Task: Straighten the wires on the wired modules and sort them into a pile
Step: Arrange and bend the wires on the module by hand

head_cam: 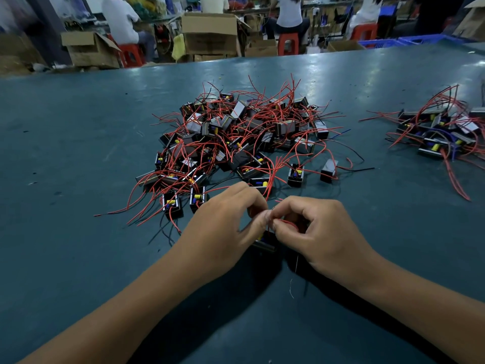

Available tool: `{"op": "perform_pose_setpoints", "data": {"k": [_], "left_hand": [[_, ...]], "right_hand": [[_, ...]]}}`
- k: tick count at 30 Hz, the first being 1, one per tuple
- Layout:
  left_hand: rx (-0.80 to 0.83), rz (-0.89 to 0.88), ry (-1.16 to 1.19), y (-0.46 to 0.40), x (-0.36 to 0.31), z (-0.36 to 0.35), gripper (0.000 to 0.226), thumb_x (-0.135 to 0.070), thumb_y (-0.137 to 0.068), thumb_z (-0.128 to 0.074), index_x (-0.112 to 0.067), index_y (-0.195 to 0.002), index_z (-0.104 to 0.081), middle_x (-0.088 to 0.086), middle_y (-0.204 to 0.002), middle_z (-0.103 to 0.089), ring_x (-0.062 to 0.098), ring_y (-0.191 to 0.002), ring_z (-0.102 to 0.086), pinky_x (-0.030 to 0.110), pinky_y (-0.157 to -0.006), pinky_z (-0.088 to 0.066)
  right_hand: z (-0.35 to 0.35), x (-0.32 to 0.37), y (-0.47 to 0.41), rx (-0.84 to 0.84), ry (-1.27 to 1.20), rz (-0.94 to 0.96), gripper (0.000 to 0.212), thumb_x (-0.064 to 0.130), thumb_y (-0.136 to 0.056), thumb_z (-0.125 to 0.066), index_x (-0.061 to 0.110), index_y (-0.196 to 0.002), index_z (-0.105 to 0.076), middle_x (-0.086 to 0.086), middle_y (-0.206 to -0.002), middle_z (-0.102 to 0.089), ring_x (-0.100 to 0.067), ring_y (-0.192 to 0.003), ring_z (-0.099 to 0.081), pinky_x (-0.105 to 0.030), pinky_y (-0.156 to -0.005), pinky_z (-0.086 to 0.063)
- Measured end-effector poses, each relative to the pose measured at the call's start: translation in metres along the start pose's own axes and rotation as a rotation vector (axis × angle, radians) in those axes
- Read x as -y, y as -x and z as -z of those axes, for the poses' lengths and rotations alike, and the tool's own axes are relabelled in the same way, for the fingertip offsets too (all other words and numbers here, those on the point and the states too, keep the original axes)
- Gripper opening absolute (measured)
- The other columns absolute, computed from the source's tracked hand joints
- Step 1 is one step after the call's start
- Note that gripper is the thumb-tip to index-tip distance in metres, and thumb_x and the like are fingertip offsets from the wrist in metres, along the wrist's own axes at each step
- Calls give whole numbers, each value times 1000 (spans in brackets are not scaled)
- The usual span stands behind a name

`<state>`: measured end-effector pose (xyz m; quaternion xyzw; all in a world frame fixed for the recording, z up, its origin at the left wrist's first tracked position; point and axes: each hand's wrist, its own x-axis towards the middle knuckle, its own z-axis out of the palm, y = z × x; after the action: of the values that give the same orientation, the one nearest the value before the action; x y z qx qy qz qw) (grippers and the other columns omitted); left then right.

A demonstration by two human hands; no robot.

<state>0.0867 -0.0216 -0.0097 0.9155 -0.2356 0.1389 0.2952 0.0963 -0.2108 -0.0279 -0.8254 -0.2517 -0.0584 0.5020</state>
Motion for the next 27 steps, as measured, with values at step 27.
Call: {"op": "perform_pose_setpoints", "data": {"k": [27], "left_hand": [[100, -2, 204, 0, 10, 22, 16, -14, -89, -75, -28, -92, -69, -20, -87, -62, 5, -73, -57, 12, -64, -41]], "right_hand": [[1, 1, -2, 30, 346, 309, 2, 18, -83, -68, 17, -82, -70, 19, -79, -63, 22, -79, -39, -21, -74, -32]]}}
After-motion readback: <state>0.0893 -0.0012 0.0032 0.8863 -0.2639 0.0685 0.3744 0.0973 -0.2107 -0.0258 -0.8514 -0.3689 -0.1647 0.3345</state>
